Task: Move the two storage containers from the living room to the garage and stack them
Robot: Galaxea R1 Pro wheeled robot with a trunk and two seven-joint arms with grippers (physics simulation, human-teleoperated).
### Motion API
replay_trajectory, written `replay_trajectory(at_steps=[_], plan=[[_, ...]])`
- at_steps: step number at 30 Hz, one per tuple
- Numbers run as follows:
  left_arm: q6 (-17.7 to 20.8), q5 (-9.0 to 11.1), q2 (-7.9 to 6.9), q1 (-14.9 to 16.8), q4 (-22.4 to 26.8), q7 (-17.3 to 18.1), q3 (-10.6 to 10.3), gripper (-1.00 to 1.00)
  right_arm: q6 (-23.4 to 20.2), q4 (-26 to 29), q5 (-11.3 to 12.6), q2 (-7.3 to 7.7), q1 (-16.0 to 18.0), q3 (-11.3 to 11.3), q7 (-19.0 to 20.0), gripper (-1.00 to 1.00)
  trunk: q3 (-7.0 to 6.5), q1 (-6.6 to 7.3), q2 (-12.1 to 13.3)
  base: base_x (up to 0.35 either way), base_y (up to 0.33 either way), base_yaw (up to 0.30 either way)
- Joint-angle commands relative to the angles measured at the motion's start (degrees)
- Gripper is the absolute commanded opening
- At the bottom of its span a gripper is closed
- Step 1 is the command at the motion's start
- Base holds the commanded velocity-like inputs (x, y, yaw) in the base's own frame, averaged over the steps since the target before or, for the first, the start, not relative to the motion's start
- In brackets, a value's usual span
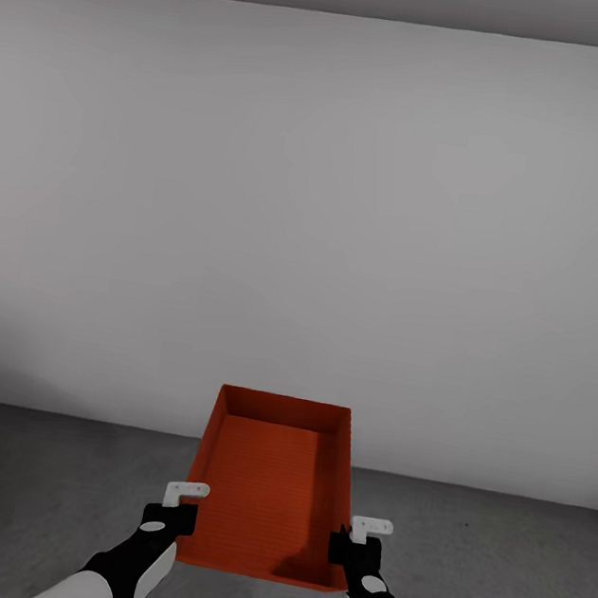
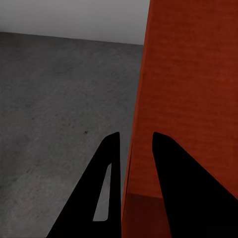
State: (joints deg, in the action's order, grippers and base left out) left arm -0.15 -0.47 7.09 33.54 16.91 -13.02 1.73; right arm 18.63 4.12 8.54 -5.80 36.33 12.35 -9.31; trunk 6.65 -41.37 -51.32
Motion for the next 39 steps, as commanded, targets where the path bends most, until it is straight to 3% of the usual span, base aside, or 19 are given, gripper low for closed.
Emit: replay_trajectory(at_steps=[1, 39], plan=[[-3.4, -1.0, -1.73, 0.1, 1.0, -0.5, 3.2, -1.00, 0.1, -0.1, 0.5, 0.00, 0.0, -2.5, 0.0, -1.00, 0.19, -0.01, -0.1, 0.000, 0.000, 0.000], [-3.4, -1.0, -1.63, 0.1, 1.0, -0.6, 3.1, -1.00, 0.1, -0.1, 0.5, 0.00, 0.1, -2.5, 0.0, -1.00, 3.64, -0.01, -0.1, 0.000, 0.000, 0.000]])
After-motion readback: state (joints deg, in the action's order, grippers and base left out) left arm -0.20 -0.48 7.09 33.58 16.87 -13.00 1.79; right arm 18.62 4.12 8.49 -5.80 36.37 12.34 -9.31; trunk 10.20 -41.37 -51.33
